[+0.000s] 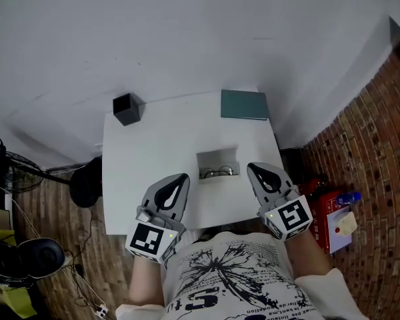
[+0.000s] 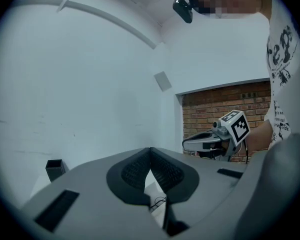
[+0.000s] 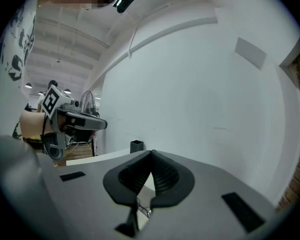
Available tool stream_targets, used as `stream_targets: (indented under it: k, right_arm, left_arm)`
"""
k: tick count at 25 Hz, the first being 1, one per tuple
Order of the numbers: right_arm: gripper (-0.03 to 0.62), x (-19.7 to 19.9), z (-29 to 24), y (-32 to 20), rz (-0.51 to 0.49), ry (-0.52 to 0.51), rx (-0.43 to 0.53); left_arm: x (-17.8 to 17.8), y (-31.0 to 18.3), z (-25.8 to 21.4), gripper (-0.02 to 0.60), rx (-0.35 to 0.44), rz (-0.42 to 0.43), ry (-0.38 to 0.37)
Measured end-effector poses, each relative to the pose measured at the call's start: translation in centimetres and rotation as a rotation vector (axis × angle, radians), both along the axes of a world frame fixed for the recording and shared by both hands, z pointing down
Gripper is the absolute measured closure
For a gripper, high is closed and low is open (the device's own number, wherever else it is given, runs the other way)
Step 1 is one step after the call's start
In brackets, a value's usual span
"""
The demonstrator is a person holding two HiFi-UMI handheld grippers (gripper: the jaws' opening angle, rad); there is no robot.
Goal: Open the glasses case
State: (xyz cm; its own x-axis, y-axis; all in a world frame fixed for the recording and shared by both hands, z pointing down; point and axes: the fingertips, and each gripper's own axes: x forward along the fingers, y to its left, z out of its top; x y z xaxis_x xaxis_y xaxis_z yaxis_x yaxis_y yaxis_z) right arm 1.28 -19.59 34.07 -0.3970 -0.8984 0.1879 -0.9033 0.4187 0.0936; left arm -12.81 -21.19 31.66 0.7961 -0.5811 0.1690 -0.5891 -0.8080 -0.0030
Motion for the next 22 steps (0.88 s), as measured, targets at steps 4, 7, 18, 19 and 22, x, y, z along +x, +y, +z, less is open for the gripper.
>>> stream_targets:
  k: [4,7,18,19,22]
  right_arm:
    - [0.582,0.4,0.0,0.3,0.019,-0.017,-0.007]
    - [0.582,0.6,-0.1,0.2,0.036,-0.032,-0.012]
    - [0.582,-0.1,-0.2,0.1,0.029,-0.063,-0.005]
    - [0.582,-0.2,-0.3,0.2,0.022,-0.065,-0.002]
    - [0.582,-0.5,-0.5,0.3,0.014,-0.072,-0.001]
  left_arm:
    - [0.0,-0.1,0.3,0.569,-0.003,-0.013,0.002]
    - [0.1,0.0,0.5,0.569,-0.013,-0.012,0.004]
    - [0.2,-0.2,1.2,0.569,-0.019,-0.019,-0.014]
    - [0.2,-0.2,1.3,0.569,-0.017,-0.023,-0.023]
    - [0.2,-0.3,1.4,0.569,-0.005,-0.028,-0.042]
